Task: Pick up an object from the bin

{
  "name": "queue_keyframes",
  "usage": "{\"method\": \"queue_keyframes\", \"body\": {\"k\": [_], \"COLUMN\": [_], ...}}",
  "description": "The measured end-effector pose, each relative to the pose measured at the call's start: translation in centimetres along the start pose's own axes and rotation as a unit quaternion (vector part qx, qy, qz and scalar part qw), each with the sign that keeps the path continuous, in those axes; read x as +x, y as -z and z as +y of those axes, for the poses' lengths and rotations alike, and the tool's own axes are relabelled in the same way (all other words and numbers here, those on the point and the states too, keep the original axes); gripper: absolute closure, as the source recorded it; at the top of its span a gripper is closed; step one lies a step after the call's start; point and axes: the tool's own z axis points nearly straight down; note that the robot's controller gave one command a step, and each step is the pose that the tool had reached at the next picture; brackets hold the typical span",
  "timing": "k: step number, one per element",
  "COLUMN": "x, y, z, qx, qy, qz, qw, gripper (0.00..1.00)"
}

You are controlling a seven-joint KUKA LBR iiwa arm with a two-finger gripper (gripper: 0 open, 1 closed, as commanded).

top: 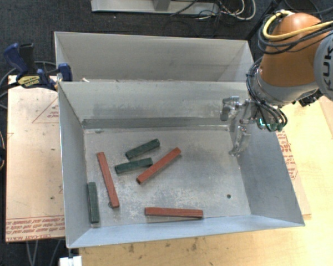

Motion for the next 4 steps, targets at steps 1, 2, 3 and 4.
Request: {"method": "queue_keyframes", "body": {"k": [1, 2, 3, 4], "x": [3.0, -0.3, 3.3, 3.1], "y": [-8.4, -11.7, -14.8, -14.6], "z": [6.3, 12.2, 8.2, 8.4], "qx": [-0.001, -0.001, 0.001, 0.001], "qy": [0.087, 0.143, 0.173, 0.175], "qz": [0.001, -0.0035, -0.0029, -0.0037], "qw": [0.9962, 0.9897, 0.9849, 0.9846], "gripper": [0.0, 0.0, 0.0, 1.0]}}
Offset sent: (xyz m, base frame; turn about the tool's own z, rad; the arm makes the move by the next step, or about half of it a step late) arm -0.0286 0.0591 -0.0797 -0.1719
